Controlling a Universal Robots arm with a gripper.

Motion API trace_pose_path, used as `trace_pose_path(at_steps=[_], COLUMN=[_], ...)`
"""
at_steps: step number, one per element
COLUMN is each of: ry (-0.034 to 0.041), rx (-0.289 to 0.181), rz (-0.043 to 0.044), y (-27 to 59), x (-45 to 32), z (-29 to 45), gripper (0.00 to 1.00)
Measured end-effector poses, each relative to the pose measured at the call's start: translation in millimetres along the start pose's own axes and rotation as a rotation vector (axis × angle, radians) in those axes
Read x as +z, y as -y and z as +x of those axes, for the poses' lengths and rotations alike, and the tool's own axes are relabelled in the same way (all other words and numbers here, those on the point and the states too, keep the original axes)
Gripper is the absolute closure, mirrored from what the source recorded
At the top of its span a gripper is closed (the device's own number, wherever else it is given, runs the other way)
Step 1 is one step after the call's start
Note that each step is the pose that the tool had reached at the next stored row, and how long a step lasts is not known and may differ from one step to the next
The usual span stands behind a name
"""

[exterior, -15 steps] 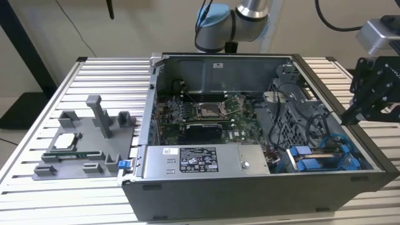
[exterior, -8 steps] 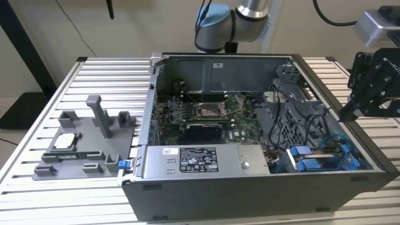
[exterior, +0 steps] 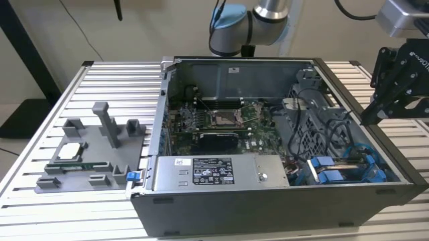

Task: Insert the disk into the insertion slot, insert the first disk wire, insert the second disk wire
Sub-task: 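Insert the second disk wire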

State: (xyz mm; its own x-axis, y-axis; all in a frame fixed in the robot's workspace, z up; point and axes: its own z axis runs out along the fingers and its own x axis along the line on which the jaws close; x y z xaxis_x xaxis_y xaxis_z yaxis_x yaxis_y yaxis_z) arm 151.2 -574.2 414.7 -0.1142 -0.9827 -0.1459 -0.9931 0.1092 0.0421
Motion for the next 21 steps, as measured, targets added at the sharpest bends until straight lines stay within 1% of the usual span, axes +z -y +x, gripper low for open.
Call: trace_pose_path(at_steps=[5,10,21], ry=[0.0003,0.0007,0.0006], rx=[0.0,0.0,0.0], rz=[0.0008,0.0035,0.0039], y=[-10.4,-19.0,-19.2], x=[-6.0,-6.9,-6.9], z=[0.2,1.1,1.1], gripper=[1.0,1.0,1.0])
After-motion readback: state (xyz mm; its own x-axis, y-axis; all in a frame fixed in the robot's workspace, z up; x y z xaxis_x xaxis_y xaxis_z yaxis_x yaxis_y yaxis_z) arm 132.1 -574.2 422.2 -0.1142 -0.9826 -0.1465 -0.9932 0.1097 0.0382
